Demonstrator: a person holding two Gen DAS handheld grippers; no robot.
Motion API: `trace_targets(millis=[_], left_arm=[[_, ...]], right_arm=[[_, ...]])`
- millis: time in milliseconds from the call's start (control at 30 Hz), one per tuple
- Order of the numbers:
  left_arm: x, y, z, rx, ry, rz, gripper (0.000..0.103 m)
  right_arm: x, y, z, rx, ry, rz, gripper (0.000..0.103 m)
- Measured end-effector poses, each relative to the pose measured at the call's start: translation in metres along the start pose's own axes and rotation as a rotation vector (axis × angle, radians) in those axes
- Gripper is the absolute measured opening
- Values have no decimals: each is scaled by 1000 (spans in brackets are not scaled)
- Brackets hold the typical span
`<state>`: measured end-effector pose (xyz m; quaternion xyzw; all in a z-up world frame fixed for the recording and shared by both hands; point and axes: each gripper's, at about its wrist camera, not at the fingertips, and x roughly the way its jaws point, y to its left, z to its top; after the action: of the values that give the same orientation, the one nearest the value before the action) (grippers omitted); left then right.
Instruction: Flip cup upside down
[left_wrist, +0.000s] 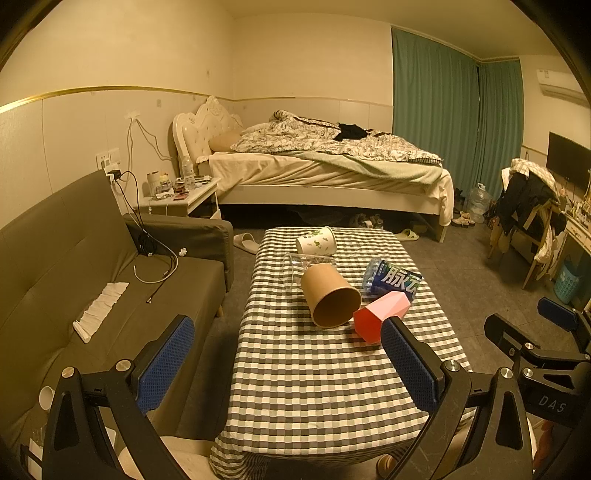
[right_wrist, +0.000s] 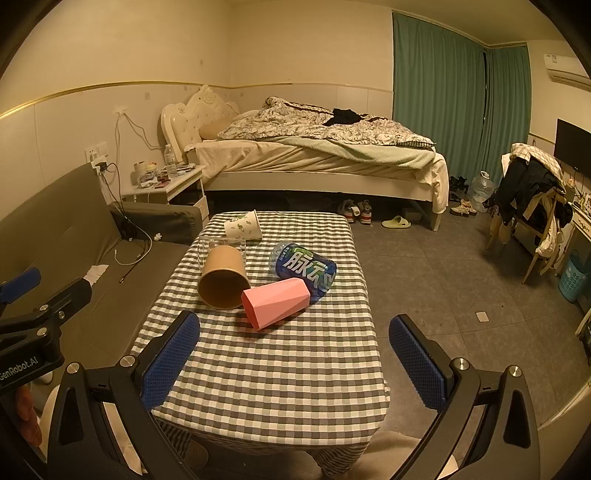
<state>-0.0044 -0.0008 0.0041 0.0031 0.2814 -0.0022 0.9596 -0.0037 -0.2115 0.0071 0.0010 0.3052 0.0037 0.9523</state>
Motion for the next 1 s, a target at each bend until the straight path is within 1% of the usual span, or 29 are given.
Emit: trace_targets(millis=[1000], left_arm=[[1, 0, -1, -3, 4, 0, 103]], right_arm=[[6, 4, -1, -2, 1, -1, 103]])
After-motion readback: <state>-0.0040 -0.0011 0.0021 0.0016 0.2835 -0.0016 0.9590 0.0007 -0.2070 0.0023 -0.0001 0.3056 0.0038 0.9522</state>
